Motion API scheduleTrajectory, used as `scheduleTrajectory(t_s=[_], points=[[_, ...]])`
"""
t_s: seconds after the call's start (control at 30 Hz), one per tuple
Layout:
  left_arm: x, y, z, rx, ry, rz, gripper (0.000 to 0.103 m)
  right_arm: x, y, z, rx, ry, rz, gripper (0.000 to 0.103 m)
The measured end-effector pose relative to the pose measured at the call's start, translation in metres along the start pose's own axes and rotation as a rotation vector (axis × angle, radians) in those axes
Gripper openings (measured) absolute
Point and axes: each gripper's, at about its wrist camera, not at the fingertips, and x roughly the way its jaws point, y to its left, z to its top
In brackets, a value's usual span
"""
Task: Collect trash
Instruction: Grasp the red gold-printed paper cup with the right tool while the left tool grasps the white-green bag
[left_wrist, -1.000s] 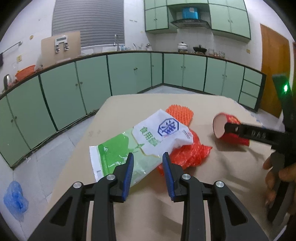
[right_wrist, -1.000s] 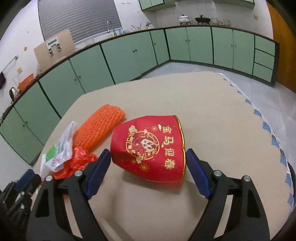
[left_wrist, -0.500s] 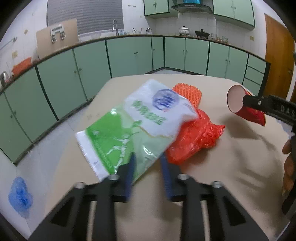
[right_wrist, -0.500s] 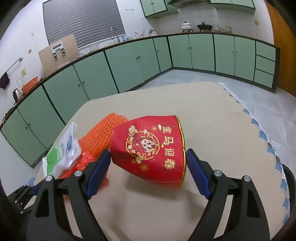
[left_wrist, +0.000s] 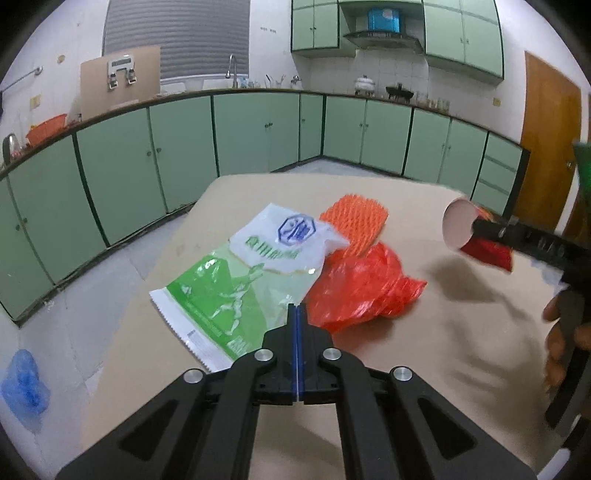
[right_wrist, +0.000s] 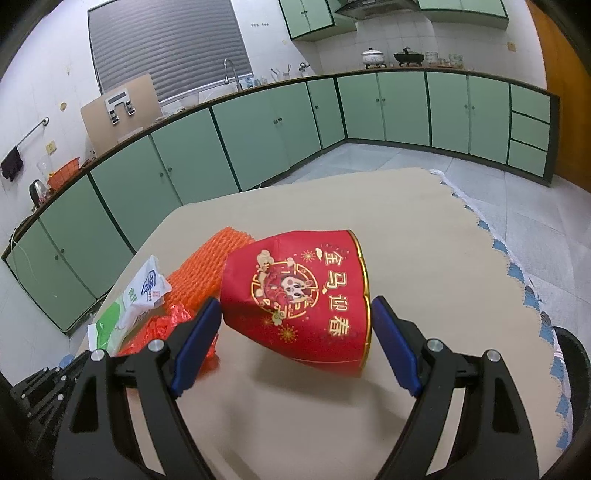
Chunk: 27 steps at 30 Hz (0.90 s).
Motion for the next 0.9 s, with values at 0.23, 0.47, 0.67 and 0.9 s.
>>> scheduleTrajectory(t_s=[0.23,0.47,0.67,0.9], points=[[0.01,-0.003,0.0,0.022,0.026,0.048,0.042,0.0,-0.003,0.003,0.003,-0.013,0.0,0.08],[0.029,0.001,0.003,0.023,0.1,0.076,0.047,0.0,0.0,0.003,0.0,-0.018,0.003,0.08],[0.03,0.004,0.004,0.008,0.084,0.074,0.003,-0.005,0.004,0.005,-0.018,-0.027,0.007,0.08],[-0.002,0.006,0.015,-0.022,-0.003,0.078,0.002,-0.017,0.001,0.008,-0.011,-0.038,0.009,0.08]])
